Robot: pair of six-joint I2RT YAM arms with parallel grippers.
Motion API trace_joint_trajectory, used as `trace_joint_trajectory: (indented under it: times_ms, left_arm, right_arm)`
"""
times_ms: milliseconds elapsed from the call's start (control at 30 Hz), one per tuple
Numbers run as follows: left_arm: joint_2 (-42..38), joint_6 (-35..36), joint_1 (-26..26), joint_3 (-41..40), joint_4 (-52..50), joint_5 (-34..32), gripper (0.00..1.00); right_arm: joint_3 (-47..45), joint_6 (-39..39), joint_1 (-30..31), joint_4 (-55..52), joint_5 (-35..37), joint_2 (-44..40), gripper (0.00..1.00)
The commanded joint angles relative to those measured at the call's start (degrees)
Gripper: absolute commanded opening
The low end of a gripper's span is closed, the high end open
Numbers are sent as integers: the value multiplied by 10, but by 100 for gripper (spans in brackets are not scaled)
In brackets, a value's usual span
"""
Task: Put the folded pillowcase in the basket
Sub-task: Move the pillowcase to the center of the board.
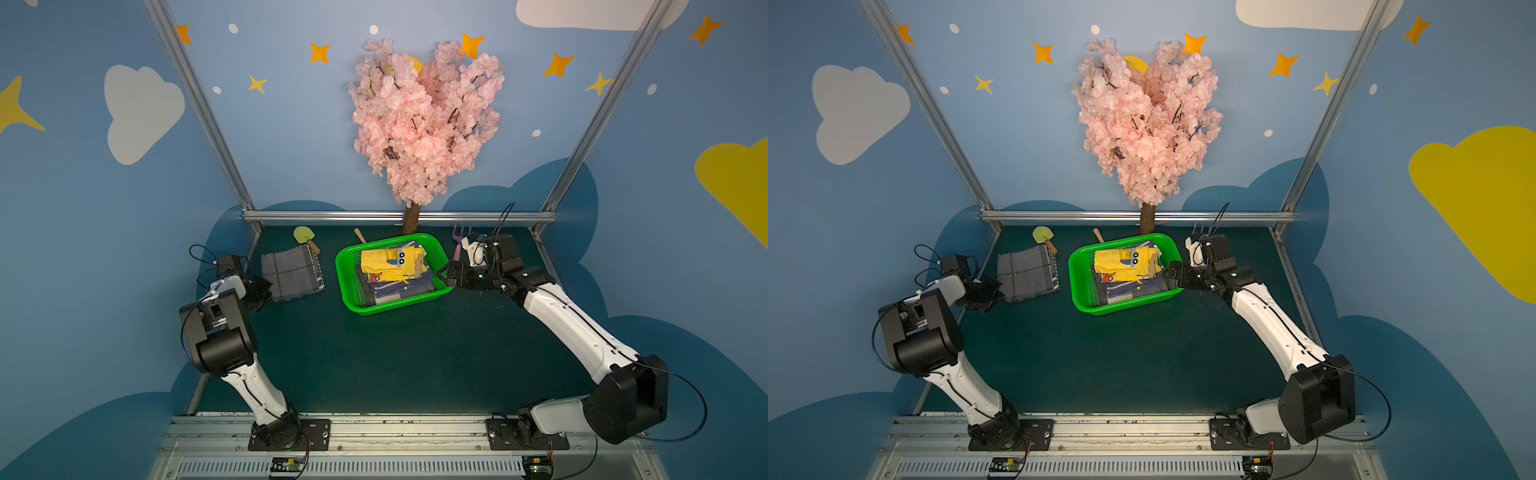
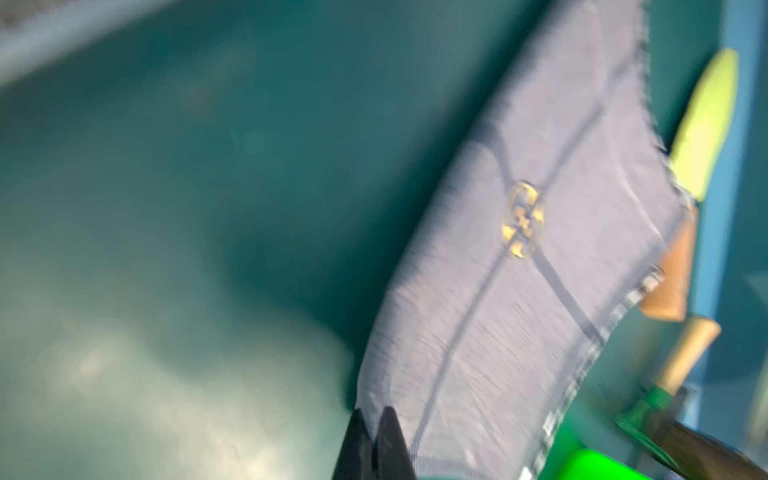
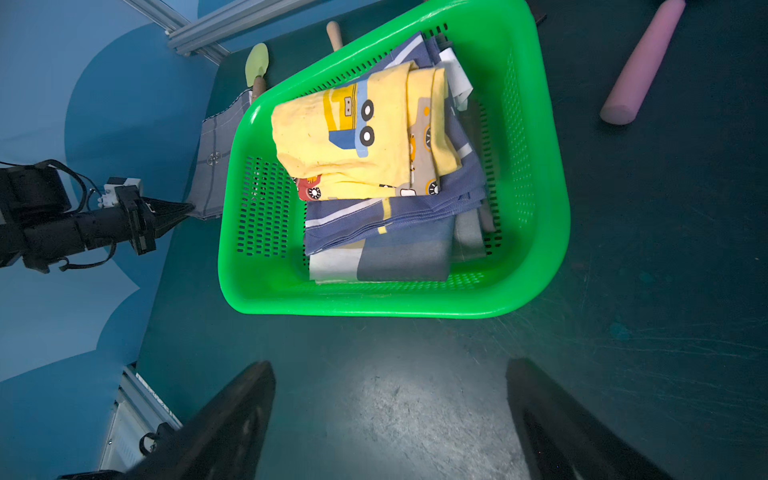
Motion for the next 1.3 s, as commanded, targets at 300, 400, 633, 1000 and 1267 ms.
trace_joint_trajectory:
  times_ms: [300, 400, 633, 1000, 1267]
  left_arm:
    - [-222, -134, -107, -226, 76, -4, 3]
    - [-302, -151, -142, -267, 55, -55, 3]
    - [-475, -158, -202, -289, -60, -108, 3]
    - [-672, -224, -333, -317, -226, -160, 3]
    - [-657, -296, -458, -350, -179, -162, 3]
  right_arm:
    - [9, -17, 14, -31, -50, -21, 92]
    - [19, -31, 46, -52, -46, -22, 92]
    - [17, -29, 96, -59, -67, -11, 92]
    - [32, -42, 192, -59, -80, 18, 95]
    - [11, -61, 238, -68, -140, 39, 98]
